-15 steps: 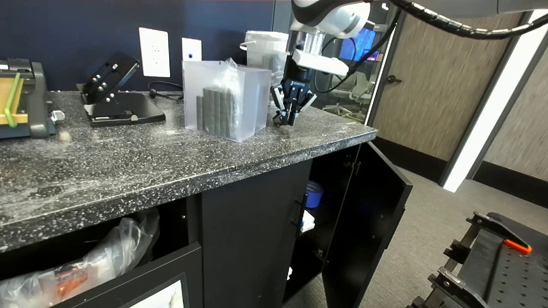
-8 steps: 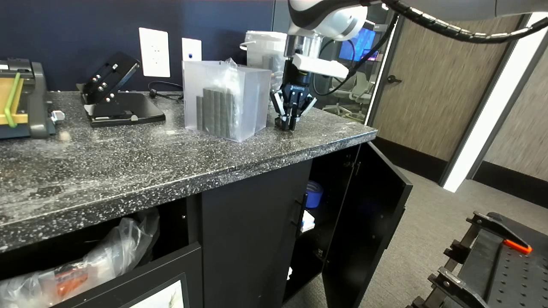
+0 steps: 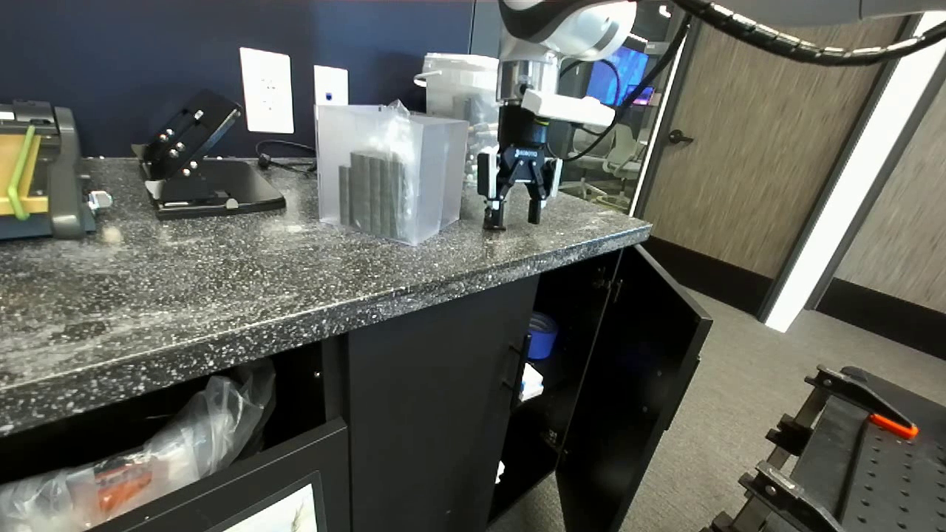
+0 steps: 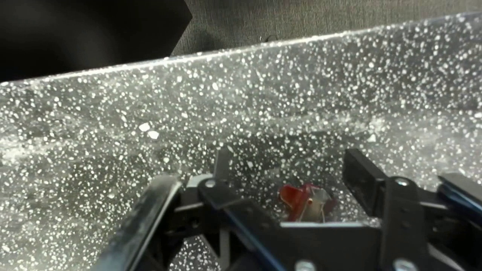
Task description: Move the small black object to the left
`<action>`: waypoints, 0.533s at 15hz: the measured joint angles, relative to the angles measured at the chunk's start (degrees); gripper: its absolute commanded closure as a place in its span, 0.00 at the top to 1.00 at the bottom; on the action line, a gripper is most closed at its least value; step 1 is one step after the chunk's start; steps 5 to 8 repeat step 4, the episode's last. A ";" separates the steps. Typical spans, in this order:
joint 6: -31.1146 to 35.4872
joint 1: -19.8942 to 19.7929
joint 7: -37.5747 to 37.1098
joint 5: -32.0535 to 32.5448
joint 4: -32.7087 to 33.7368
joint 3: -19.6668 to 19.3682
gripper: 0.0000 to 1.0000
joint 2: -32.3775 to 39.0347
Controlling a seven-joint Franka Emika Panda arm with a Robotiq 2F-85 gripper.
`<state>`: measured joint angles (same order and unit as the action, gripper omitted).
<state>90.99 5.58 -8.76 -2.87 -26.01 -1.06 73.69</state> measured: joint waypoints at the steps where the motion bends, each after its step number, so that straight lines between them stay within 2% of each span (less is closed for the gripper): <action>1: -0.24 -0.05 0.17 0.00 0.00 0.00 0.92 -0.13; 2: -0.21 -0.08 0.16 0.00 -0.02 0.00 0.99 -0.08; 8: -0.18 -0.06 0.15 0.00 -0.04 0.00 1.00 0.10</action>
